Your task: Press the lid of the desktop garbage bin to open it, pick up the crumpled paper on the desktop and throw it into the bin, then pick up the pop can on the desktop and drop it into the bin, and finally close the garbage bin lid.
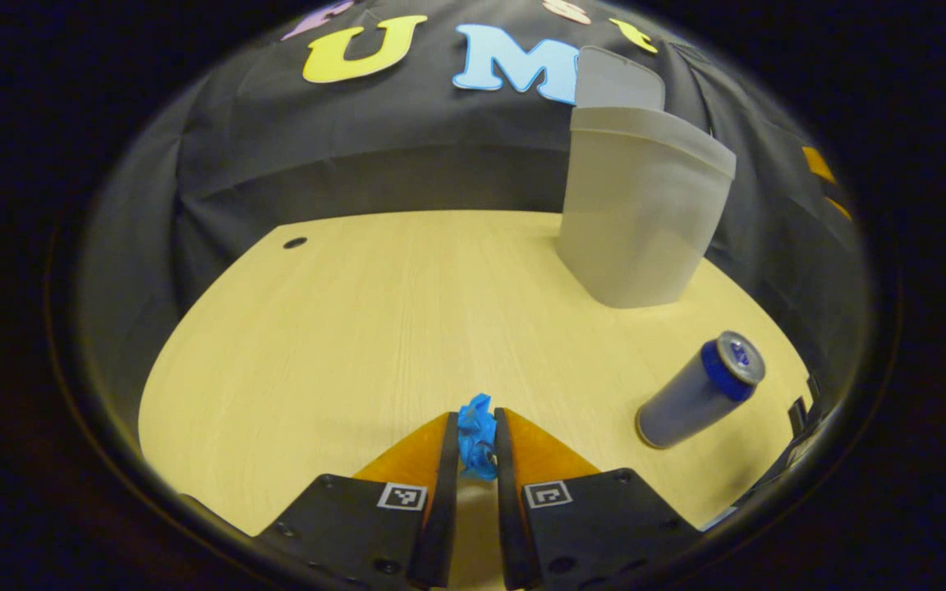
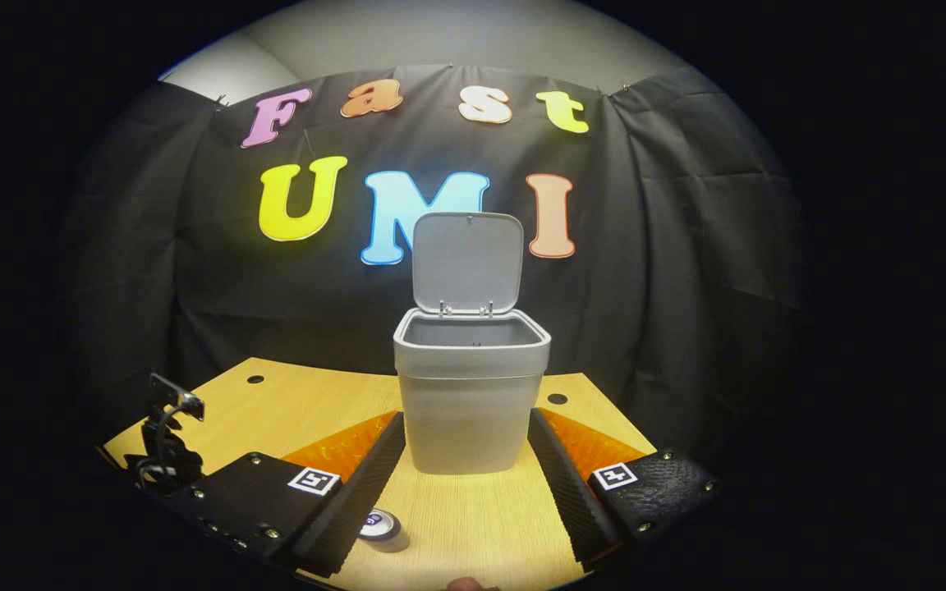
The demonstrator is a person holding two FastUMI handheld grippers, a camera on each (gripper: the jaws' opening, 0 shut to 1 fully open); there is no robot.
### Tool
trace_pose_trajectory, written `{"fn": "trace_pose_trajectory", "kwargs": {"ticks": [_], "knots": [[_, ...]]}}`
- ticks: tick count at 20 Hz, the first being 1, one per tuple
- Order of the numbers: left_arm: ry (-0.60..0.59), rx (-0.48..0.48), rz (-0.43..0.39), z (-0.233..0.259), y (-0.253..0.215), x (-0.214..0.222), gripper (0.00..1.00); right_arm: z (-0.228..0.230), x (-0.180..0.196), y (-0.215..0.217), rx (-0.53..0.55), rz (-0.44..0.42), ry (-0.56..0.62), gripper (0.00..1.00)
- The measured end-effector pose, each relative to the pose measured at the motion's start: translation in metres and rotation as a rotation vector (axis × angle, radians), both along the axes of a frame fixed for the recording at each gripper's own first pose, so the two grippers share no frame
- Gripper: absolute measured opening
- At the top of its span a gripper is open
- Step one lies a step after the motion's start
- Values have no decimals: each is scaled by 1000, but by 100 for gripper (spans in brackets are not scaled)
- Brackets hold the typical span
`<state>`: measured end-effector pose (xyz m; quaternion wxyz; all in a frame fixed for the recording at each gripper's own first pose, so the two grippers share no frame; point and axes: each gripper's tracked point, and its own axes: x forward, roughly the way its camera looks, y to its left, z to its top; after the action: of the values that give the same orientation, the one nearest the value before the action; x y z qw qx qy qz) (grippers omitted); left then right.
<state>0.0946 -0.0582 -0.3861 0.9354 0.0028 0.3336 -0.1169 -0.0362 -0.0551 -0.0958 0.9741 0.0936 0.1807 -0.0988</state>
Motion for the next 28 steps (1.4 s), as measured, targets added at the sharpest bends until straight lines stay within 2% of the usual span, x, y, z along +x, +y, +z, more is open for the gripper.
{"fn": "trace_pose_trajectory", "kwargs": {"ticks": [2, 9, 10, 13, 16, 17, 24, 25, 26, 28], "knots": [[-61, -13, -10, 32, -8, 11, 31, 1, 0, -6, 5, -13, -13, 96], [-239, -40, -92, 133, -55, 47, 27, -6, 0, -27, -16, -44, -30, 96], [-261, -44, -109, 144, -63, 50, 31, -6, 1, -29, -15, -46, -32, 96], [-319, -50, -144, 177, -86, 64, 31, -9, 1, -36, -11, -57, -38, 96], [-371, -74, -179, 204, -111, 76, 27, -11, 1, -45, -5, -75, -39, 96], [-385, -81, -190, 212, -119, 80, 31, -12, 0, -47, -2, -82, -38, 96], [-447, -141, -233, 253, -185, 120, 27, -23, -5, -52, -21, -87, 6, 96], [-456, -143, -238, 258, -191, 128, 31, -25, -6, -51, -19, -83, 13, 96], [-460, -148, -245, 264, -200, 136, 28, -25, -6, -50, -13, -79, 18, 96], [-459, -152, -258, 266, -214, 150, 30, -28, -9, -49, -1, -78, 28, 96]]}}
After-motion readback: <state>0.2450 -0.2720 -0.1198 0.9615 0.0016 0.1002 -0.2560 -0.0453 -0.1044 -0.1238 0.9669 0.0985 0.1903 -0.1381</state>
